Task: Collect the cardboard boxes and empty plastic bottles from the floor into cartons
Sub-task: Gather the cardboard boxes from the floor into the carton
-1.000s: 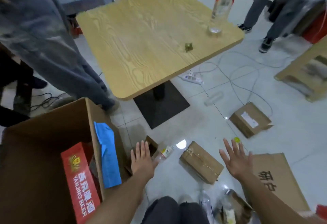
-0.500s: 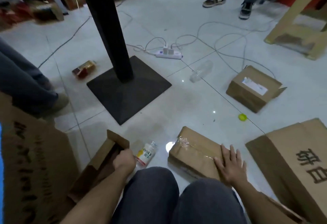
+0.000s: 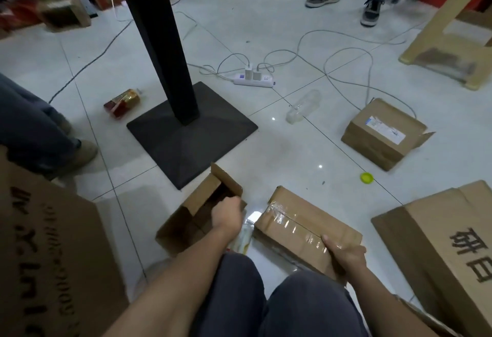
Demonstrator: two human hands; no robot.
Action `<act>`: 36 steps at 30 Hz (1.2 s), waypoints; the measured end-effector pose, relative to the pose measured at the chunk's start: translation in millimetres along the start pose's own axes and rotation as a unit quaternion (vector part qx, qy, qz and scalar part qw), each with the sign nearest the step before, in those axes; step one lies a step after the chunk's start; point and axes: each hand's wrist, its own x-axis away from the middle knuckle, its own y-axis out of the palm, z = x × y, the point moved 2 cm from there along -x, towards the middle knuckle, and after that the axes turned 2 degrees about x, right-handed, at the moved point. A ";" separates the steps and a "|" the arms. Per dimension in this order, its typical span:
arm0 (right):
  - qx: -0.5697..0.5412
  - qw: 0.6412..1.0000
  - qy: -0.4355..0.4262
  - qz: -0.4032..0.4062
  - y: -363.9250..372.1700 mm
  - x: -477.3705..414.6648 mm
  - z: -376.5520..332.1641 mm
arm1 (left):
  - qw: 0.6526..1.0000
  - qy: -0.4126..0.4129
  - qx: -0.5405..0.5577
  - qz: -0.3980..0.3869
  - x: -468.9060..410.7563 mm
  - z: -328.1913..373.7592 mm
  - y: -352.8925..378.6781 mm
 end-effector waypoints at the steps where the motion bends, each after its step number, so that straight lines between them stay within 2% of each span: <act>1: 0.016 1.000 0.006 -0.008 -1.6 -2.2 -0.4 | 1.000 0.010 -0.005 -0.005 0.8 7.2 1.9; 3: 0.029 1.000 0.002 -0.009 -7.2 -3.3 -4.0 | 0.999 0.030 -0.008 -0.014 -1.7 15.9 5.2; 5: 0.041 0.998 -0.050 0.020 -13.1 -2.0 -9.7 | 0.998 0.054 -0.012 -0.032 -4.8 20.8 9.4; 8: 0.124 0.983 -0.113 0.073 -18.2 4.5 -28.5 | 0.994 0.077 -0.003 -0.076 -6.7 24.8 18.4; 9: 0.185 0.970 -0.135 0.083 -18.5 9.7 -38.9 | 0.993 0.081 0.004 -0.088 -6.2 25.8 22.3; 10: 0.281 0.936 -0.191 0.098 -17.3 14.3 -48.8 | 0.992 0.084 0.009 -0.095 -5.7 26.3 25.9; 11: 0.380 0.870 -0.293 0.116 -11.3 17.3 -58.9 | 0.992 0.085 0.009 -0.098 -5.3 26.6 28.4; 12: 0.454 0.769 -0.432 0.126 -1.6 21.9 -70.3 | 0.992 0.084 0.007 -0.096 -5.4 26.7 29.0; 13: 0.500 0.644 -0.567 0.116 10.5 29.9 -81.2 | 0.993 0.081 0.005 -0.091 -6.1 26.5 28.5; 14: 0.531 0.523 -0.660 0.089 25.3 37.9 -89.2 | 0.993 0.077 0.004 -0.087 -7.3 25.5 27.8; 15: 0.577 0.399 -0.710 0.063 40.9 47.2 -94.4 | 0.994 0.073 0.002 -0.086 -8.3 24.0 26.4; 16: 0.639 0.308 -0.705 0.025 55.7 55.6 -98.6 | 0.993 0.071 0.002 -0.090 -9.0 21.9 25.1; 17: 0.683 0.261 -0.682 0.005 68.3 62.5 -102.1 | 0.993 0.070 0.008 -0.095 -9.7 18.6 24.3; 19: 0.765 0.223 -0.605 -0.010 87.3 65.6 -106.5 | 0.990 0.073 0.033 -0.117 -10.9 6.6 24.8; 21: 0.788 0.183 -0.587 -0.004 99.9 66.6 -107.5 | 0.986 0.081 0.028 -0.145 -9.6 -13.4 24.3; 23: 0.790 0.175 -0.587 -0.003 102.3 69.5 -110.8 | 0.981 0.085 -0.014 -0.174 -7.2 -40.8 22.3; 25: 0.797 0.197 -0.571 -0.010 101.9 64.4 -116.0 | 0.975 0.072 -0.071 -0.198 -4.5 -69.5 20.8; 26: 0.803 0.225 -0.552 -0.014 100.2 62.0 -119.3 | 0.970 0.069 -0.098 -0.211 -2.8 -81.6 20.2; 29: 0.812 0.351 -0.466 -0.024 88.1 59.4 -130.3 | 0.956 0.060 -0.160 -0.239 4.3 -104.2 19.6; 33: 0.834 0.431 -0.341 -0.054 59.1 77.9 -141.0 | 0.963 0.046 -0.182 -0.195 14.0 -99.2 9.7; 36: 0.802 0.500 -0.320 -0.056 27.0 106.2 -150.9 | 0.981 0.060 -0.139 -0.119 24.7 -70.5 -20.0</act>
